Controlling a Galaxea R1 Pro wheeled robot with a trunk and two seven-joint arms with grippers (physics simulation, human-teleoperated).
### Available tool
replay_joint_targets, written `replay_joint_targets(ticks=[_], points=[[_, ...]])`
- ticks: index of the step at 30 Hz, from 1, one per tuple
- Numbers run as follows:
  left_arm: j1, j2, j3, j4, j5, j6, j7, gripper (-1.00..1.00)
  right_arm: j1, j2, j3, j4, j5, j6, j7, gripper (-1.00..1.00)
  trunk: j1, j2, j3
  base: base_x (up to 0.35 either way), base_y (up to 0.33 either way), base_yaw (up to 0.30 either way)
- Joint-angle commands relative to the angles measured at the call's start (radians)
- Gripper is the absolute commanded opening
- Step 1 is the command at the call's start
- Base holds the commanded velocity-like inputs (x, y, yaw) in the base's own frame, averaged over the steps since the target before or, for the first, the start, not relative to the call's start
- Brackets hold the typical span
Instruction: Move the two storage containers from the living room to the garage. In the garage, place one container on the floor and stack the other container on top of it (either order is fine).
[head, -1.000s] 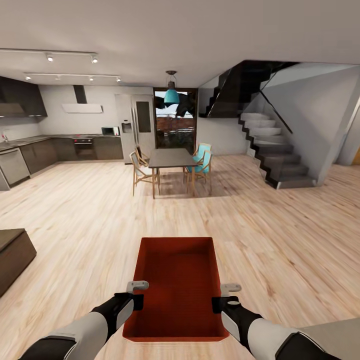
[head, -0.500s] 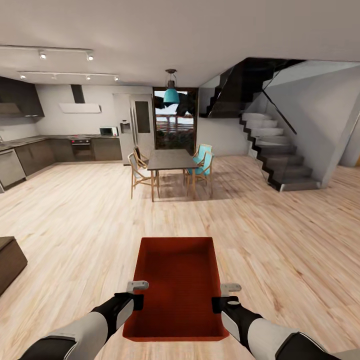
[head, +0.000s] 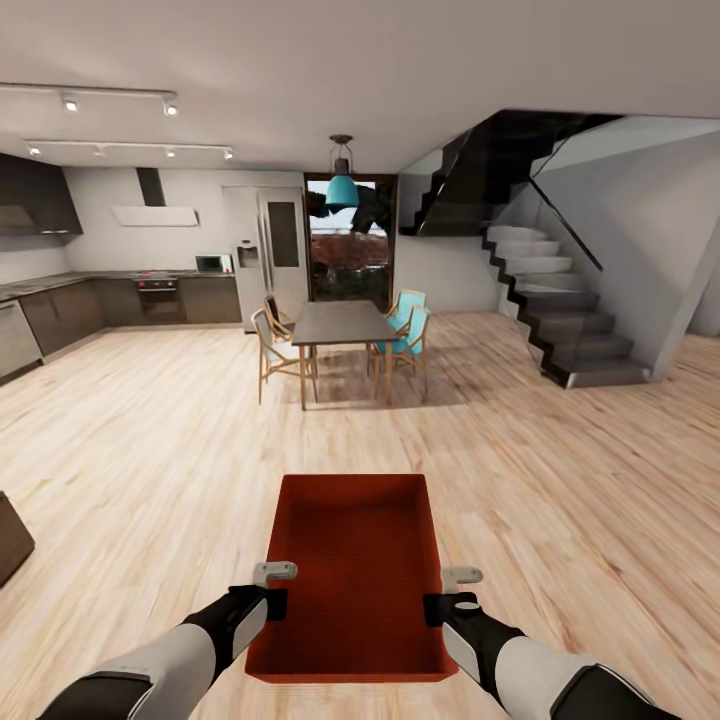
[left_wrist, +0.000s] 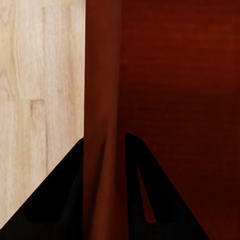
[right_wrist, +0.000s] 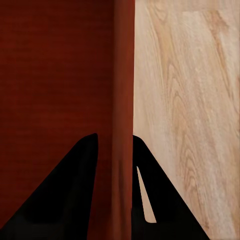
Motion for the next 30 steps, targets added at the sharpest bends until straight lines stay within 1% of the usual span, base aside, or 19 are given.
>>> replay_joint_targets(ticks=[1,21,30], points=[[-0.001,0.000,0.013,-0.005,-0.014,0.006,0.008,-1.00,0.000,0.003,0.018,0.001,-0.020,0.000,0.002,-1.00,0.001,-0.002,-0.001,0.321,0.000,0.000],[0.000,-0.001,0.014,-0.005,-0.014,0.008,0.007,-1.00,0.000,0.004,0.019,0.002,-0.020,0.000,0.001,-1.00,0.001,-0.002,-0.001,0.321,0.000,-0.003],[0.000,-0.001,0.013,-0.005,-0.014,0.008,0.007,-1.00,0.000,0.005,0.019,0.002,-0.020,0.001,0.002,-1.00,0.001,-0.002,-0.001,0.321,0.000,-0.192]])
